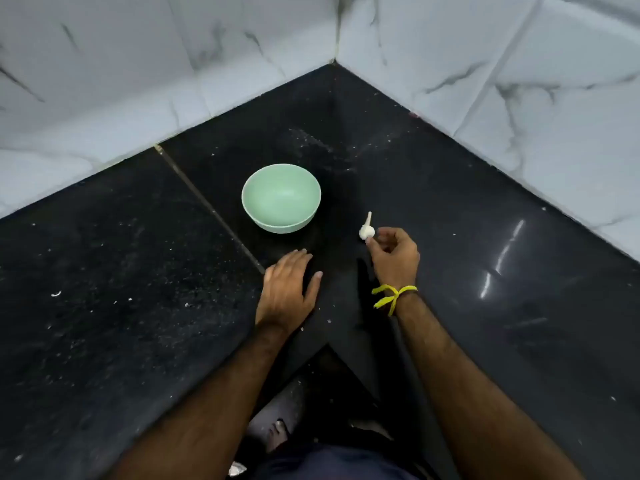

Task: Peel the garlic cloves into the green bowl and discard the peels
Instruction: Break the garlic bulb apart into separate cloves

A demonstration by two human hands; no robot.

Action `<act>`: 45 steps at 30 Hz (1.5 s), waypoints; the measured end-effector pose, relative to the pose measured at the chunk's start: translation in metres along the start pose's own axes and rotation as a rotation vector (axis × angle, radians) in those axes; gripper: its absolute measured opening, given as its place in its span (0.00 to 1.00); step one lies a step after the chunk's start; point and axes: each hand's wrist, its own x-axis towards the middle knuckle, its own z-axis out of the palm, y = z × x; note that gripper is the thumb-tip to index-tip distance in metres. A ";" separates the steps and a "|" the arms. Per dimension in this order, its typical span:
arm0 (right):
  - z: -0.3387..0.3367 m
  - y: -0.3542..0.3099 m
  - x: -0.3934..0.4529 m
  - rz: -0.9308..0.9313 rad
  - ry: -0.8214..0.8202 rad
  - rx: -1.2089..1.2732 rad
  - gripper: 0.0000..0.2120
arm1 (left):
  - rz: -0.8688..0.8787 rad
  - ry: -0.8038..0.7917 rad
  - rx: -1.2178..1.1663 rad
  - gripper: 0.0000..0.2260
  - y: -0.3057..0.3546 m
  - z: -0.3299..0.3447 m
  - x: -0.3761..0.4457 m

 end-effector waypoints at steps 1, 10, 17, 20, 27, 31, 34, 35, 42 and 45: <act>0.004 0.003 0.008 -0.025 -0.019 -0.040 0.11 | 0.000 -0.010 -0.004 0.21 0.000 0.000 0.001; 0.018 0.012 0.035 -0.153 -0.108 -0.178 0.07 | -0.007 -0.002 0.038 0.18 -0.003 0.005 0.002; 0.002 0.017 0.004 -0.227 -0.179 -0.217 0.05 | -0.003 -0.002 0.040 0.17 0.000 0.002 0.003; -0.003 0.019 -0.015 -0.087 -0.234 -0.051 0.04 | -0.003 -0.018 0.040 0.17 0.003 0.000 0.002; -0.021 0.023 -0.043 0.167 -0.372 0.215 0.07 | -0.048 -0.013 -0.227 0.18 0.019 0.000 0.002; -0.026 0.021 -0.052 0.170 -0.397 0.264 0.07 | -0.081 -0.058 -0.549 0.17 0.049 0.011 0.001; -0.031 0.021 -0.056 0.153 -0.433 0.329 0.07 | 0.029 -0.100 -0.541 0.15 0.056 0.020 0.001; -0.032 0.021 -0.057 0.160 -0.437 0.340 0.07 | 0.065 -0.084 -0.519 0.14 0.055 0.022 0.001; -0.037 0.022 -0.056 0.191 -0.470 0.344 0.08 | 0.085 -0.060 -0.559 0.10 0.046 0.028 0.003; -0.036 0.021 -0.054 0.196 -0.489 0.355 0.09 | 0.059 -0.054 -0.586 0.10 0.046 0.028 0.003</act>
